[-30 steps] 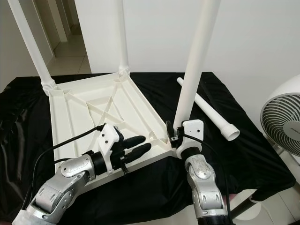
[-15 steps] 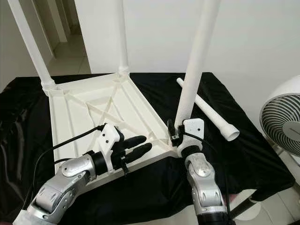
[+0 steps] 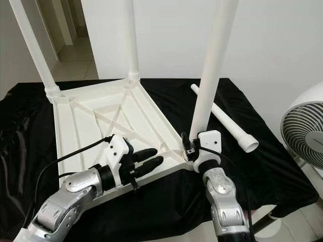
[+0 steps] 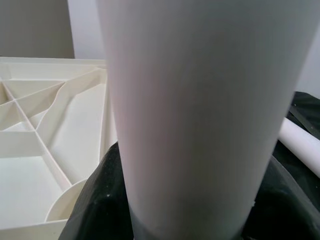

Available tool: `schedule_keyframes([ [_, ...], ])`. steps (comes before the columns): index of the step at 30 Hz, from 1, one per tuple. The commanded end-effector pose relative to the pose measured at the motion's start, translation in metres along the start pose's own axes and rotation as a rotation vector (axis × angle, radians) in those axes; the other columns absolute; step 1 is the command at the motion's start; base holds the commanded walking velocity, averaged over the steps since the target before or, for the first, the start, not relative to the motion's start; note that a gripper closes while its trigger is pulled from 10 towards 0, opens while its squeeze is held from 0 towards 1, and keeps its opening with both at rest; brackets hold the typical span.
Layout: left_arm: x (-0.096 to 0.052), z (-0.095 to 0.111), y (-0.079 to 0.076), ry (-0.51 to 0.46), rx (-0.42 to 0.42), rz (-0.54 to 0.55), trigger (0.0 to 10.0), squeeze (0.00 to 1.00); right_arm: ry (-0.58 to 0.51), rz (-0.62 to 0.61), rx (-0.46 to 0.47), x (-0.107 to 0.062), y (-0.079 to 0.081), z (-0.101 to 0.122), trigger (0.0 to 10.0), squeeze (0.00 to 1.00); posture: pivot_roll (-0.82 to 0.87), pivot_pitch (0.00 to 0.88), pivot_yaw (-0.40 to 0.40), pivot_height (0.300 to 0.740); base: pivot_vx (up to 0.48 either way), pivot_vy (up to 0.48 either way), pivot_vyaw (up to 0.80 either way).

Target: Building children table

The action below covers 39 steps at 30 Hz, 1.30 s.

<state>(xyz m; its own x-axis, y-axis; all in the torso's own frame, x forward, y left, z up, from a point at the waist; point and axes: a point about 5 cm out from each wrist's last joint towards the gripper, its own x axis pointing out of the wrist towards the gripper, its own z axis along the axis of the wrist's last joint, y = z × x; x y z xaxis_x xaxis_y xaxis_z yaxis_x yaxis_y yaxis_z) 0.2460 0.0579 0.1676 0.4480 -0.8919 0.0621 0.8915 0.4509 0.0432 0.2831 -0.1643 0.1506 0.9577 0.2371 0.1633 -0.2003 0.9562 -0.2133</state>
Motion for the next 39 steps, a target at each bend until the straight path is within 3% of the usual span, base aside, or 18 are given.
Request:
schedule_keyframes([
  [1, 0.000, 0.003, -0.002, -0.001, 0.003, -0.011, 10.0, 0.00, 0.045, 0.061, -0.018, -0.007, 0.006, -0.010, 10.0, 0.00, 0.00, 0.022, 0.027, 0.740, 0.000, 0.000, 0.00],
  [11, 0.000, 0.003, -0.003, 0.002, -0.002, -0.020, 10.0, 0.00, 0.050, 0.114, 0.007, -0.007, 0.009, -0.014, 10.0, 0.00, 0.00, 0.027, 0.036, 0.740, 0.000, 0.000, 0.00],
  [20, -0.003, 0.005, -0.005, 0.002, -0.007, -0.021, 10.0, 0.00, 0.178, 0.066, 0.143, -0.006, 0.005, -0.037, 10.0, 0.00, 0.01, 0.034, 0.034, 0.740, 0.000, 0.000, 0.00],
  [36, -0.002, 0.007, -0.006, -0.001, -0.009, -0.020, 10.0, 0.00, 0.213, 0.036, 0.219, -0.008, 0.003, -0.047, 10.0, 0.00, 0.01, 0.036, 0.029, 0.740, 0.000, 0.000, 0.00],
  [39, -0.003, 0.007, -0.005, -0.001, -0.008, -0.016, 10.0, 0.00, 0.177, 0.027, 0.228, -0.011, 0.004, -0.046, 10.0, 0.00, 0.02, 0.035, 0.028, 0.740, 0.000, 0.000, 0.00],
])
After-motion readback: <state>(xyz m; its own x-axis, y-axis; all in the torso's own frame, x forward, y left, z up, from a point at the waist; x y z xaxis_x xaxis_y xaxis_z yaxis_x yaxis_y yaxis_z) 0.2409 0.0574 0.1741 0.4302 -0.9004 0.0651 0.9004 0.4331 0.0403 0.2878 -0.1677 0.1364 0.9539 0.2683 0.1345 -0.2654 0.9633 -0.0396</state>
